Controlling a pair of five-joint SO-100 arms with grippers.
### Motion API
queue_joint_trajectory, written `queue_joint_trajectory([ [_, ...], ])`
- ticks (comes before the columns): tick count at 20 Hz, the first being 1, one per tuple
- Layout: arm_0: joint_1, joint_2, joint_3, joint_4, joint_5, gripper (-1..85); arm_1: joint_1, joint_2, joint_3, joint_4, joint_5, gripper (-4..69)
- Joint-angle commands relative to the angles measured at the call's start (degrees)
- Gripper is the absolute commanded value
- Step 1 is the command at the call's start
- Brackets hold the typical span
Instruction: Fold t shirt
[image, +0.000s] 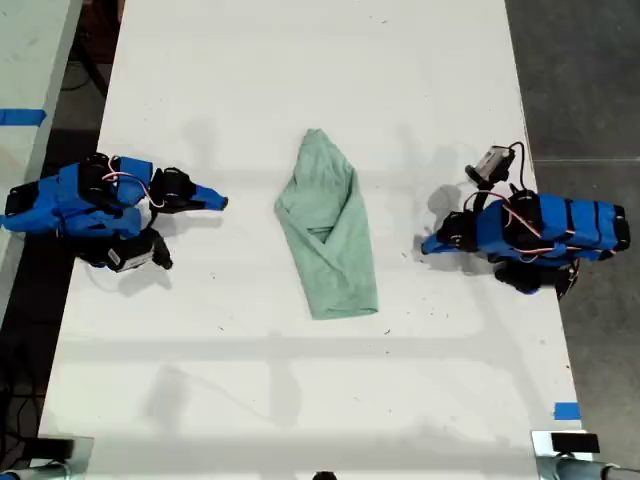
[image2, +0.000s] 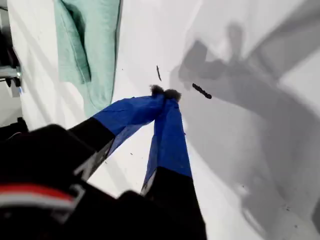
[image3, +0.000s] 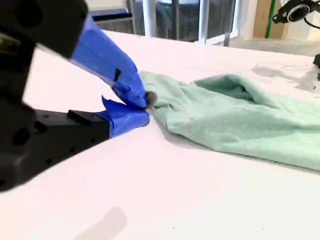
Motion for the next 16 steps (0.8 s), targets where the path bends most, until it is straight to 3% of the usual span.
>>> queue_joint_trajectory([
  [1, 1.5, 0.4, 0.4, -2.3, -1.1, -0.2, 0.0, 0.9, 1.9, -2.4, -2.5, -1.4],
  [9, 5.1, 0.4, 0.2, -2.1, -1.1, -0.2, -1.9, 0.9, 1.5, -4.0, -5.6, -1.4],
  [16, 4.2, 0.4, 0.3, -1.8, -1.1, -0.2, -3.8, 0.9, 1.5, -4.1, -0.4, -1.4],
])
